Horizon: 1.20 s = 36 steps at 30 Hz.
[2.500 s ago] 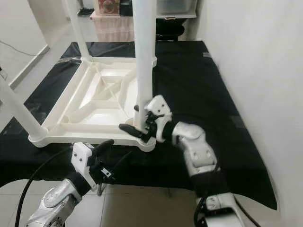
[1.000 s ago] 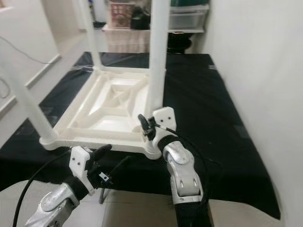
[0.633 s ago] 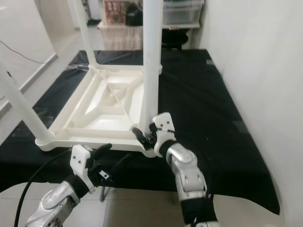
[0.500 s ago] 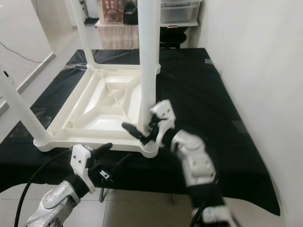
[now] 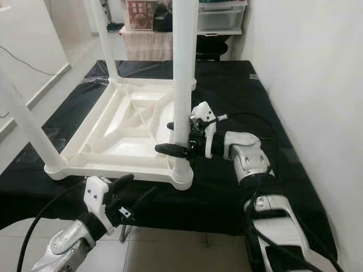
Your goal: Building children table
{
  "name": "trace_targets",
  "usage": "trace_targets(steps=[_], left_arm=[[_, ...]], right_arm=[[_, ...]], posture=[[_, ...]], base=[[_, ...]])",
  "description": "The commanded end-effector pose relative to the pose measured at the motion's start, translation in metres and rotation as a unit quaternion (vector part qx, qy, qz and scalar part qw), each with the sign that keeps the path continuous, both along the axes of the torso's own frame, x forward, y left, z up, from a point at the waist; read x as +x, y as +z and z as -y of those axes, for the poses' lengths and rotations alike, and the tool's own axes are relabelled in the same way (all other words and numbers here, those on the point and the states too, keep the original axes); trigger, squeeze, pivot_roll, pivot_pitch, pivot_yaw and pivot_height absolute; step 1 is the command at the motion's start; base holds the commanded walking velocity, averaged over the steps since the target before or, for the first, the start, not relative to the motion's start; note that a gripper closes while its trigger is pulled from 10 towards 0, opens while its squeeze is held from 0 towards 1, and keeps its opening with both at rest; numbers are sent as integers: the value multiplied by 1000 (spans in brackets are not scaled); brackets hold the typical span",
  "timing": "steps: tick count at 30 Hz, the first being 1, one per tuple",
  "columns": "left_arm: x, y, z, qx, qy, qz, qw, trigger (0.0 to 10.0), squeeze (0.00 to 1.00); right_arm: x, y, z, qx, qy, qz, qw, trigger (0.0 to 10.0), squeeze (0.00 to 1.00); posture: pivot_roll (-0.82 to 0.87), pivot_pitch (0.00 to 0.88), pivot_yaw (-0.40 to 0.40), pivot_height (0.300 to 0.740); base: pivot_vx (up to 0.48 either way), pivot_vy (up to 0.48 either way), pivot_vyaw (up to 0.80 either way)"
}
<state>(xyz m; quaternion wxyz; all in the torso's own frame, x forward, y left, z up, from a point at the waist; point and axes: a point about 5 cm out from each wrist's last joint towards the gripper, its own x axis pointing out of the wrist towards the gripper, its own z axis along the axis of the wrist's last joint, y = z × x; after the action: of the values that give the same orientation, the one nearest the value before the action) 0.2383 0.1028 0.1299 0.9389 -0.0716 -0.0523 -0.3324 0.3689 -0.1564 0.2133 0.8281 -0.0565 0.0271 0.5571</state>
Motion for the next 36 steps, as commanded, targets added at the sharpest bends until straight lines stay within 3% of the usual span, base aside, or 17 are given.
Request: trace_targets(steps=[1, 12, 13, 16, 18, 20, 21, 22, 23, 24, 25, 26, 27, 28, 30, 36], left_arm=[[-3, 1, 0, -3, 2, 1, 1000, 10000, 0], [-3, 2, 2, -7, 2, 0, 1000, 10000, 0], [-4, 2, 1, -8, 2, 0, 1000, 10000, 0], [-4, 2, 1, -9, 3, 0, 1000, 10000, 0], [-4, 3, -1, -9, 2, -1, 1000, 10000, 0], [-4, 3, -1, -9, 2, -1, 1000, 10000, 0], [-4, 3, -2, -9, 1, -2, 1000, 10000, 0], [-4, 2, -3, -7, -1, -3, 1000, 10000, 0], [-4, 3, -6, -7, -2, -5, 1000, 10000, 0], [-4, 3, -6, -7, -2, -5, 1000, 10000, 0], [-3, 3, -7, -7, -7, -8, 1000, 10000, 0], [-3, 3, -7, -7, -7, -8, 1000, 10000, 0], [-3, 3, -7, -4, -10, -8, 1000, 10000, 0], [-2, 3, -7, -2, -12, -8, 1000, 10000, 0], [-2, 2, -7, 1, -12, -9, 1000, 10000, 0], [-3, 2, -8, 3, -11, -10, 1000, 10000, 0]], right_arm=[[0, -2, -3, 4, 17, -3, 1000, 0, 0], [0, -9, 12, 7, 19, -13, 1000, 0, 0], [-2, -9, 21, 9, -11, 7, 1000, 0, 0], [-5, -9, 27, 10, -30, 18, 999, 0, 0], [-15, -16, 38, 7, -96, 24, 995, 0, 0], [-15, -16, 38, 7, -96, 24, 995, 0, 0], [-25, -21, 41, -2, -132, 22, 991, 0, 0], [-34, -32, 37, -2, -200, 19, 980, 0, 0], [-39, -48, 31, -11, -378, 19, 926, 0, 0], [-39, -48, 31, -11, -378, 19, 926, 0, 0], [-61, -72, -2, -13, -472, 15, 881, 0, 0], [-61, -72, -2, -13, -472, 15, 881, 0, 0], [-63, -77, -32, -29, -409, 23, 912, 0, 0], [-65, -82, -51, -41, -343, 28, 938, 0, 0], [-59, -81, -52, -42, -334, 34, 941, 0, 0], [-47, -79, -38, -40, -354, 28, 934, 0, 0]], posture=[[-3, 103, -4, 740], [-24, 110, -5, 740], [-33, 114, -12, 740], [-39, 118, -8, 740], [-58, 132, 2, 740], [-58, 132, 2, 740], [-57, 135, 4, 740], [-57, 138, 6, 740], [-70, 144, 25, 740], [-70, 144, 25, 740], [-59, 142, 41, 740], [-59, 142, 41, 740], [-57, 141, 47, 740], [-56, 139, 57, 740], [-43, 132, 47, 740], [-52, 133, 43, 740]], base=[[0, 0, 0], [0, 0, 0], [0, 0, 0], [0, 0, 0], [0, 0, 0], [0, 0, 0], [0, 0, 0], [0, 0, 0], [0, 0, 0], [0, 0, 0], [0, 0, 0], [0, 0, 0], [0, 0, 0], [0, 0, 0], [0, 0, 0], [0, 0, 0]])
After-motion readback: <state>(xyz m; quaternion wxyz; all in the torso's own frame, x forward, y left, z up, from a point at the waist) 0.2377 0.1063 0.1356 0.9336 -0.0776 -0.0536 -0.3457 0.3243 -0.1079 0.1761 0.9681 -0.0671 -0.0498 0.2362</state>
